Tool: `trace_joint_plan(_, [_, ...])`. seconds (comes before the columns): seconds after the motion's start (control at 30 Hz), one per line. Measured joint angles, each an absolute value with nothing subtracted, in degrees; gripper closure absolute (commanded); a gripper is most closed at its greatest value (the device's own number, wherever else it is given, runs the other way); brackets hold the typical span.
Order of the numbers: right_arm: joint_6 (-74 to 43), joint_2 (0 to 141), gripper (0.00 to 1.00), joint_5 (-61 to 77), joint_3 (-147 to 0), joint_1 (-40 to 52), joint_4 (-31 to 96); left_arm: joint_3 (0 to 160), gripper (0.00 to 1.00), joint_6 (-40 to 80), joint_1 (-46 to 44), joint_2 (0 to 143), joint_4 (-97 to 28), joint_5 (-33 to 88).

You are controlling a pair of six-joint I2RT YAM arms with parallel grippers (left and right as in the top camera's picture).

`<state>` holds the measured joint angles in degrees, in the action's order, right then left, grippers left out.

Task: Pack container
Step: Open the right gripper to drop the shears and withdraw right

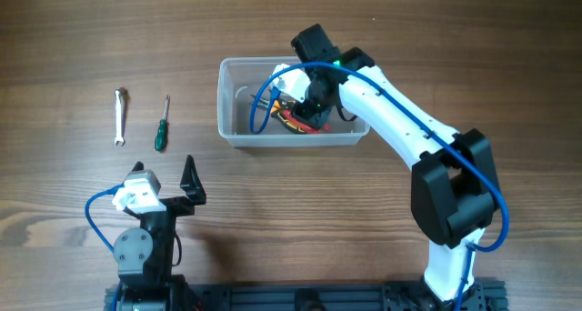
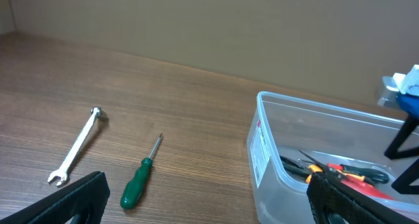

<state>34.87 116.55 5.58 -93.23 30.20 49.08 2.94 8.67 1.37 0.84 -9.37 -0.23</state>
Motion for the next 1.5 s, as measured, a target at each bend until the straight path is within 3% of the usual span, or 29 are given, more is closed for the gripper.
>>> trace_joint_plan(0.17, [31.3,116.6,0.01,5.6,-93.6,28.2,48.0,2.9,0.00,8.7,1.4,0.8,-9.4,-0.2])
trace_joint_plan(0.5, [18.9,115.7,0.00,0.6,-123.5,21.3,63.7,2.9,0.00,8.7,1.4,0.8,-9.3,-0.2])
trace_joint_plan(0.73, [13.4,105.3,0.00,-3.0,-130.6,5.9,74.8,2.9,0.00,8.7,1.4,0.8,-9.4,-0.2])
trace_joint_plan(0.97, [9.2,104.4,0.00,-3.8,-130.1,-11.3,80.7,2.9,0.00,8.7,1.4,0.8,-9.4,-0.2])
trace_joint_plan(1.2, [7.9,104.4,0.00,-1.1,-118.9,-25.7,73.0,2.9,0.00,8.7,1.4,0.8,-9.4,-0.2])
trace_joint_plan(1.5, [2.3,104.6,0.00,1.5,-104.2,-29.5,61.3,2.9,0.00,8.7,1.4,0.8,-9.4,-0.2])
